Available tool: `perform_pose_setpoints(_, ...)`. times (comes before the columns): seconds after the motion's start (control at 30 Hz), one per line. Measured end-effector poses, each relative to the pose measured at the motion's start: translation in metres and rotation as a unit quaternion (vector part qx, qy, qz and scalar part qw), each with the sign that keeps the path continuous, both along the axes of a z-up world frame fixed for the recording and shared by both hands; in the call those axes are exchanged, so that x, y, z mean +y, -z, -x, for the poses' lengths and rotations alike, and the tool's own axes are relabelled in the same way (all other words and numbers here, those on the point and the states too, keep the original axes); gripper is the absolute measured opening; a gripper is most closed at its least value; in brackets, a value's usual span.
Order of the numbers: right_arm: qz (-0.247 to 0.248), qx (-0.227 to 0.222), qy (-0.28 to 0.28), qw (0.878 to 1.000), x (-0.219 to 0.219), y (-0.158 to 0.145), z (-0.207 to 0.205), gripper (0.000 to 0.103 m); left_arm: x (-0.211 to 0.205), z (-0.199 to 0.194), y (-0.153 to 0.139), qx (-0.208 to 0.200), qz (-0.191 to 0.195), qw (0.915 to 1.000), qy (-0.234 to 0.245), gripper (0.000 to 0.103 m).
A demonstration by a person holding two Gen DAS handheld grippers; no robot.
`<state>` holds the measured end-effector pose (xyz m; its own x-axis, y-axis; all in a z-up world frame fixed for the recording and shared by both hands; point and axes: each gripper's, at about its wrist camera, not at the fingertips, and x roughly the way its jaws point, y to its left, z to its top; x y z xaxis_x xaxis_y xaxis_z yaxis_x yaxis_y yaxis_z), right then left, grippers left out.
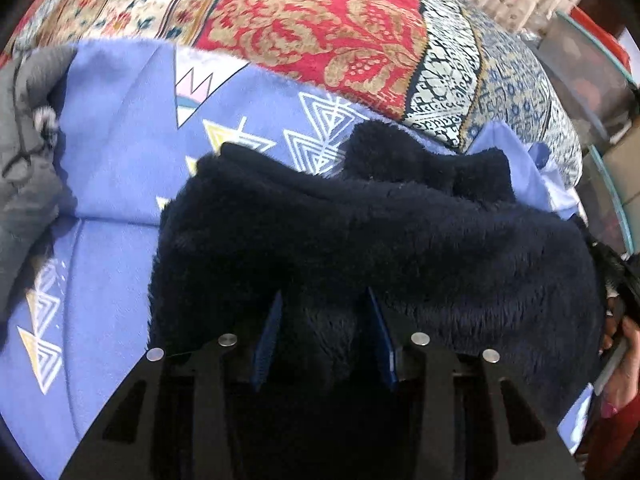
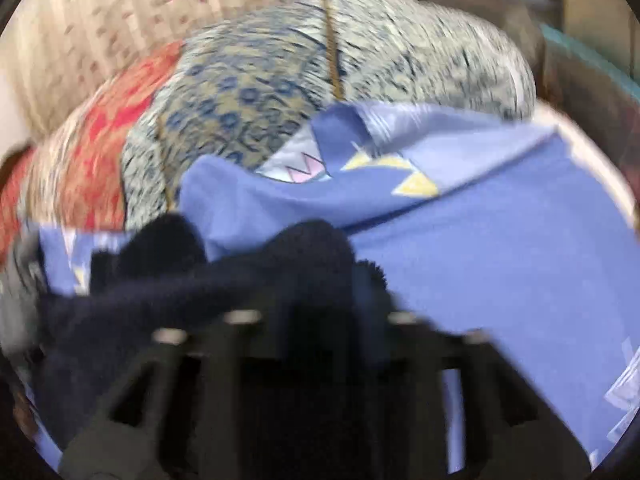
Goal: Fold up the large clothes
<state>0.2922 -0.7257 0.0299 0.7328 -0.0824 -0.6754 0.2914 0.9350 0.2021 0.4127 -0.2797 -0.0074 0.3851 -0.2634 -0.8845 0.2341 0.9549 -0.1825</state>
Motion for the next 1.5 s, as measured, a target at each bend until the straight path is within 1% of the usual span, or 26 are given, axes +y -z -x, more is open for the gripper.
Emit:
perform_pose_setpoints(0.07,0.008,-0.041,-0.013,0.999,0.009,-0.012,0.017,0.069,-0.003,0.005,-0.002,-0.004,-0.006,1.0000,0.004,0.065)
perform_pose_setpoints(0.1,0.007,-0.060,-0.014,0.998,0.011,-0.020,0.029,0.069,-0.004,0.008,-0.003,-0.006,-0.003,1.0000,0.004,0.065)
perform_pose_setpoints(0.17,-0.003,-0.074,-0.020,0.997,0.015,-0.029,0.039,0.069,-0.001,0.015,-0.010,-0.010,0.012,0.9999,0.001,0.065)
perform_pose_setpoints(0.23,-0.012,-0.091,-0.052,0.994,0.030,-0.036,0.053,0.069,-0.001,0.025,-0.018,-0.018,0.022,0.9996,-0.001,0.065)
perform_pose_setpoints(0.3,0.001,-0.093,-0.082,0.992,0.049,-0.038,0.064,0.069,0.001,0.037,-0.027,-0.037,0.022,0.9991,-0.003,0.065)
perform_pose_setpoints(0.33,-0.001,-0.089,-0.099,0.991,0.059,-0.034,0.067,0.069,0.000,0.045,-0.031,-0.049,0.011,0.9987,-0.004,0.065)
perform_pose_setpoints(0.4,-0.008,-0.062,-0.119,0.991,0.075,-0.017,0.060,0.069,-0.004,0.051,-0.030,-0.057,-0.020,0.9982,-0.004,0.065)
perform_pose_setpoints(0.43,-0.003,-0.041,-0.112,0.993,0.079,-0.007,0.057,0.069,-0.010,0.052,-0.022,-0.056,-0.050,0.9971,-0.005,0.065)
perform_pose_setpoints(0.47,-0.004,-0.017,-0.100,0.995,0.081,0.003,0.051,0.069,-0.013,0.050,-0.017,-0.053,-0.065,0.9965,-0.007,0.065)
perform_pose_setpoints(0.5,-0.007,0.027,-0.085,0.996,0.081,0.025,0.034,0.070,-0.016,0.049,-0.010,-0.048,-0.081,0.9955,-0.006,0.065)
perform_pose_setpoints(0.53,-0.007,0.052,-0.079,0.995,0.081,0.037,0.025,0.072,-0.020,0.048,-0.005,-0.048,-0.098,0.9940,-0.002,0.065)
perform_pose_setpoints(0.57,-0.011,0.067,-0.071,0.995,0.080,0.044,0.019,0.073,-0.022,0.048,-0.006,-0.050,-0.107,0.9930,0.002,0.065)
perform_pose_setpoints(0.6,-0.016,0.061,-0.061,0.996,0.080,0.038,0.019,0.073,-0.023,0.053,-0.013,-0.048,-0.114,0.9923,0.002,0.065)
perform_pose_setpoints(0.67,-0.024,0.042,-0.053,0.997,0.085,0.017,0.028,0.073,-0.020,0.065,-0.030,-0.055,-0.107,0.9928,0.003,0.065)
perform_pose_setpoints(0.7,-0.025,0.019,-0.058,0.998,0.091,0.002,0.041,0.074,-0.017,0.074,-0.040,-0.065,-0.102,0.9927,0.006,0.065)
perform_pose_setpoints(0.77,-0.013,-0.006,-0.068,0.998,0.105,-0.018,0.066,0.074,-0.009,0.100,-0.061,-0.087,-0.096,0.9915,0.009,0.065)
perform_pose_setpoints(0.8,-0.004,-0.015,-0.077,0.997,0.117,-0.025,0.085,0.074,-0.007,0.110,-0.066,-0.091,-0.094,0.9913,0.011,0.065)
perform_pose_setpoints(0.9,-0.002,-0.019,-0.101,0.995,0.147,-0.027,0.131,0.074,0.005,0.155,-0.069,-0.097,-0.100,0.9901,0.013,0.066)
perform_pose_setpoints(0.97,-0.007,-0.012,-0.108,0.994,0.164,-0.019,0.159,0.074,0.010,0.182,-0.063,-0.096,-0.110,0.9893,0.015,0.066)
perform_pose_setpoints(1.0,-0.009,-0.005,-0.108,0.994,0.177,-0.010,0.180,0.075,0.013,0.197,-0.058,-0.091,-0.116,0.9889,0.016,0.066)
perform_pose_setpoints(1.07,-0.013,0.006,-0.105,0.994,0.192,0.001,0.203,0.075,0.019,0.220,-0.049,-0.081,-0.119,0.9894,0.015,0.066)
perform_pose_setpoints(1.13,-0.034,0.018,-0.097,0.995,0.206,0.020,0.231,0.075,0.029,0.244,-0.038,-0.066,-0.115,0.9912,0.011,0.066)
perform_pose_setpoints(1.23,-0.085,0.042,-0.085,0.992,0.222,0.044,0.267,0.075,0.039,0.274,-0.025,-0.050,-0.117,0.9918,0.006,0.066)
perform_pose_setpoints(1.3,-0.092,0.054,-0.081,0.991,0.231,0.055,0.282,0.075,0.046,0.293,-0.018,-0.044,-0.120,0.9917,0.008,0.066)
perform_pose_setpoints(1.4,-0.092,0.079,-0.080,0.989,0.245,0.068,0.298,0.075,0.053,0.311,-0.014,-0.036,-0.115,0.9926,0.006,0.066)
perform_pose_setpoints(1.5,-0.106,0.092,-0.079,0.987,0.253,0.076,0.311,0.075,0.059,0.327,-0.011,-0.037,-0.113,0.9929,0.004,0.066)
